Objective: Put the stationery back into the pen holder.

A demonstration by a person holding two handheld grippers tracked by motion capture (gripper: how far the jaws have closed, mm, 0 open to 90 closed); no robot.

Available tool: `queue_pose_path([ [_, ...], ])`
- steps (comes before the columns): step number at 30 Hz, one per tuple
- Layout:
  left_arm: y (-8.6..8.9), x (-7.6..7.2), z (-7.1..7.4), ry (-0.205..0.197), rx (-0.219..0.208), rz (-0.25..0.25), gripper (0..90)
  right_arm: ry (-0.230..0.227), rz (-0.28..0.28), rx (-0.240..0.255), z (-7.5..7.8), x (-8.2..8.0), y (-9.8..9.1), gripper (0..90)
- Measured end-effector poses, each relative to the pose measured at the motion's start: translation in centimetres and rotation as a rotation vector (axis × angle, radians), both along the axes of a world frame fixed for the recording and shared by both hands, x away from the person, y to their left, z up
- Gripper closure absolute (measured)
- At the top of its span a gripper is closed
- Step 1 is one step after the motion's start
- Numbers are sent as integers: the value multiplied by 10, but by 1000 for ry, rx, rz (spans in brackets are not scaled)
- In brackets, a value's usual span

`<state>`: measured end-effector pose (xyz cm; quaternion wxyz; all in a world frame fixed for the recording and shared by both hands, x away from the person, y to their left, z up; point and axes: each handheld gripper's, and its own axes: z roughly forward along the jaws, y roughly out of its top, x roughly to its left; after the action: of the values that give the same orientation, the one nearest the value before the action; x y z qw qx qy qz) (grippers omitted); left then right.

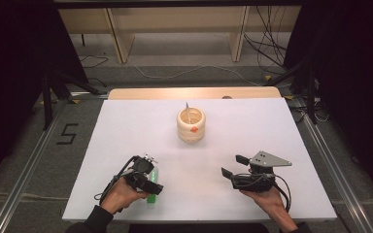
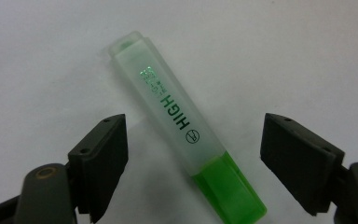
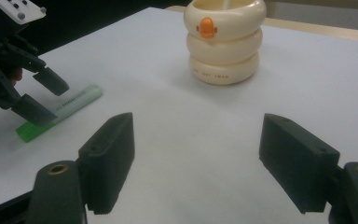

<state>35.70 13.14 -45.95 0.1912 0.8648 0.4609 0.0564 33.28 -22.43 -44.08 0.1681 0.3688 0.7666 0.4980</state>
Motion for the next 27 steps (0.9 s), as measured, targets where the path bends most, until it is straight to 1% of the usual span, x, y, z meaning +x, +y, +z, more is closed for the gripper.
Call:
queue_pose_path([
  [6,0,-1,-2,4,-2,18,246,4,2,-2,-1,0,0,274],
  [10,0,-2,-4,9,7,16,265,6,0,-3,-1,0,0,275],
  [11,0,-2,-4,16,12,9,269,5,0,-4,-1,0,1,274],
  [14,-2,-4,-5,10,10,9,291,5,1,-5,-1,0,1,275],
  [15,-2,-4,-5,14,16,1,300,6,0,-5,-1,0,1,274],
  [17,-3,-4,-5,7,21,0,324,4,1,-5,-1,0,1,275],
  [20,-4,-6,-7,21,32,-21,368,3,0,-6,-1,1,0,275],
  [23,-6,-8,-8,4,53,-26,402,4,-2,-7,-1,0,0,275],
  [27,-5,-8,-8,-8,61,-27,455,5,-2,-8,-1,0,1,275],
])
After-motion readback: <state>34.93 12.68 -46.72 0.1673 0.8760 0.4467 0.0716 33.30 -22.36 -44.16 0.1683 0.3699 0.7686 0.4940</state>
